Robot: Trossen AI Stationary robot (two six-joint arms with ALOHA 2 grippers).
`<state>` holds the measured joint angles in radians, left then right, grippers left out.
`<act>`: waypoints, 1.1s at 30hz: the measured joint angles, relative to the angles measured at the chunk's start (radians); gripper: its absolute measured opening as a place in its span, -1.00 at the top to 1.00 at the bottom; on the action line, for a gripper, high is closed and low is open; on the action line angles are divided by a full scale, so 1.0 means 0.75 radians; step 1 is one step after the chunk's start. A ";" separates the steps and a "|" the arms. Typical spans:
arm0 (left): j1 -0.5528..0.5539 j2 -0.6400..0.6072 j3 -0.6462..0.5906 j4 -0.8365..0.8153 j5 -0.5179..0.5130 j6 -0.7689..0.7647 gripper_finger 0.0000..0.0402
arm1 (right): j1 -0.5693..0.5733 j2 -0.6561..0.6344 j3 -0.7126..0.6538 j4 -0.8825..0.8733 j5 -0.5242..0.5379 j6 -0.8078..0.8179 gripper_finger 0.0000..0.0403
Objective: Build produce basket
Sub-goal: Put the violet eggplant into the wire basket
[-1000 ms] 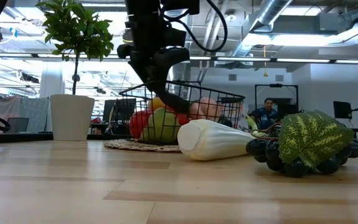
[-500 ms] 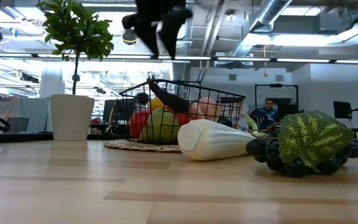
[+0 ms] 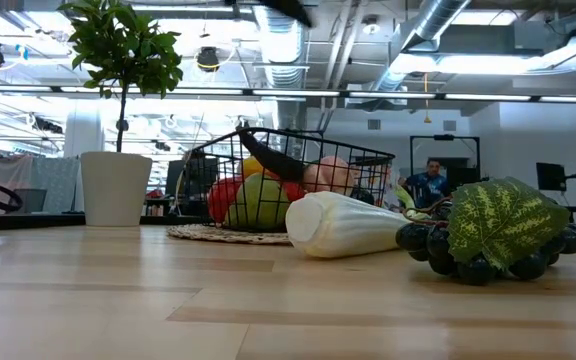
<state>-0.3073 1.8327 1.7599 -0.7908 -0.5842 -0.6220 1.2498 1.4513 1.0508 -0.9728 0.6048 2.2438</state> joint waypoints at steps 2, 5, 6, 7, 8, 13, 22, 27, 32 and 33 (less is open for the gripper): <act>-0.002 -0.015 0.005 -0.150 -0.118 -0.164 -0.29 | 0.000 0.000 0.000 0.026 0.000 -0.029 -0.52; 0.055 -0.070 0.014 -0.371 -0.146 -0.228 -0.25 | 0.000 0.000 0.000 0.038 0.000 -0.067 -0.52; 0.088 -0.085 0.015 -0.428 -0.146 -0.229 -0.24 | 0.000 0.000 0.000 0.037 0.000 -0.078 -0.52; 0.122 -0.100 0.015 -0.472 -0.143 -0.225 -0.24 | -0.003 0.000 -0.001 0.036 0.000 -0.090 -0.52; 0.155 -0.109 0.015 -0.508 -0.128 -0.208 -0.24 | -0.007 0.000 -0.001 0.036 0.000 -0.100 -0.52; 0.336 -0.111 0.006 -0.512 0.060 -0.001 -0.26 | -0.026 0.000 -0.001 0.030 0.000 -0.106 -0.52; 0.504 -0.105 -0.220 -0.300 0.380 0.076 -0.27 | -0.041 0.000 -0.001 0.014 0.000 -0.106 -0.52; 0.528 -0.105 -0.263 -0.264 0.397 0.091 -0.27 | -0.041 0.000 -0.001 -0.024 0.000 -0.091 -0.52; 0.546 -0.089 -0.263 -0.242 0.426 0.138 -0.27 | -0.041 0.000 -0.001 -0.055 0.000 -0.061 -0.52; 0.547 -0.086 -0.263 -0.253 0.435 0.142 -0.27 | -0.041 0.000 -0.001 -0.056 0.000 -0.061 -0.52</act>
<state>0.1028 1.7680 1.5623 -0.9804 -0.2578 -0.5155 1.2194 1.4513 1.0504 -1.0146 0.6048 2.1984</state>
